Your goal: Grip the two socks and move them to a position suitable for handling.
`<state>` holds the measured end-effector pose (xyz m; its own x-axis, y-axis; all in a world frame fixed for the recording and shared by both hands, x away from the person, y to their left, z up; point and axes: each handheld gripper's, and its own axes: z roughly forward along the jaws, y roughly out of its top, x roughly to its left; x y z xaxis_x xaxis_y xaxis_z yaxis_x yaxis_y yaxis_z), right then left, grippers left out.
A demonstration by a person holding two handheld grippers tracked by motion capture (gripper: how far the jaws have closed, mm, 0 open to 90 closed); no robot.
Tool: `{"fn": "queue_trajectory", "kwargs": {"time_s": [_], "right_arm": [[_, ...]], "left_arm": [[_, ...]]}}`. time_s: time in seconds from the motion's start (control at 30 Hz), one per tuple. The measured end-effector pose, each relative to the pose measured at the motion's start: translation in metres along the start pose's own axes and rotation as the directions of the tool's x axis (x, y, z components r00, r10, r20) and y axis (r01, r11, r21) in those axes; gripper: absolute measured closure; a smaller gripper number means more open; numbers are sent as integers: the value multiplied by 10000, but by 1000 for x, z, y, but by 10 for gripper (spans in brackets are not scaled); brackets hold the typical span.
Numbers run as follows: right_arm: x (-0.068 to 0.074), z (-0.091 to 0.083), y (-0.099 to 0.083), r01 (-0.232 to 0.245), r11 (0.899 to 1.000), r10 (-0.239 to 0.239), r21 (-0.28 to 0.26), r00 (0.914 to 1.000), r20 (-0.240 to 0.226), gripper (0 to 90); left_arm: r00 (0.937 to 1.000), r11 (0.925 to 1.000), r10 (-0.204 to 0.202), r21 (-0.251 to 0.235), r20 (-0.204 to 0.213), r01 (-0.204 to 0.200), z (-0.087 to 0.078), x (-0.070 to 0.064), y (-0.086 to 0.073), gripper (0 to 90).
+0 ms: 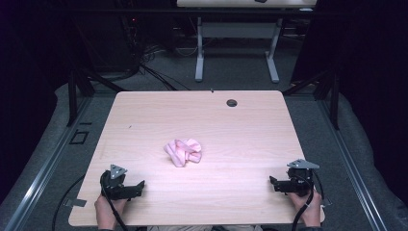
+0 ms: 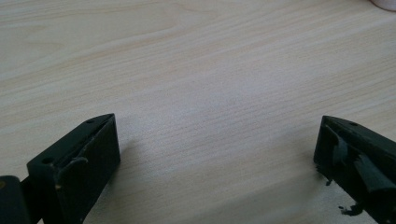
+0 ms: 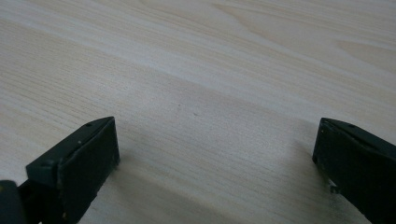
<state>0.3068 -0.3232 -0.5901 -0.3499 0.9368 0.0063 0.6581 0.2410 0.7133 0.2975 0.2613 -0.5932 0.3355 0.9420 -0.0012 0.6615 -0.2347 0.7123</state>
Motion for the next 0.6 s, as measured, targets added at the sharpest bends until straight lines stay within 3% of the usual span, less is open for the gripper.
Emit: {"fn": "queue_trajectory", "kwargs": {"time_s": [0.6], "right_arm": [[0,0,0,9,10000,-9,5,10000,-12,0]], "left_arm": [[10000,10000,-42,20,-44,43,0,-1,1,3]]}}
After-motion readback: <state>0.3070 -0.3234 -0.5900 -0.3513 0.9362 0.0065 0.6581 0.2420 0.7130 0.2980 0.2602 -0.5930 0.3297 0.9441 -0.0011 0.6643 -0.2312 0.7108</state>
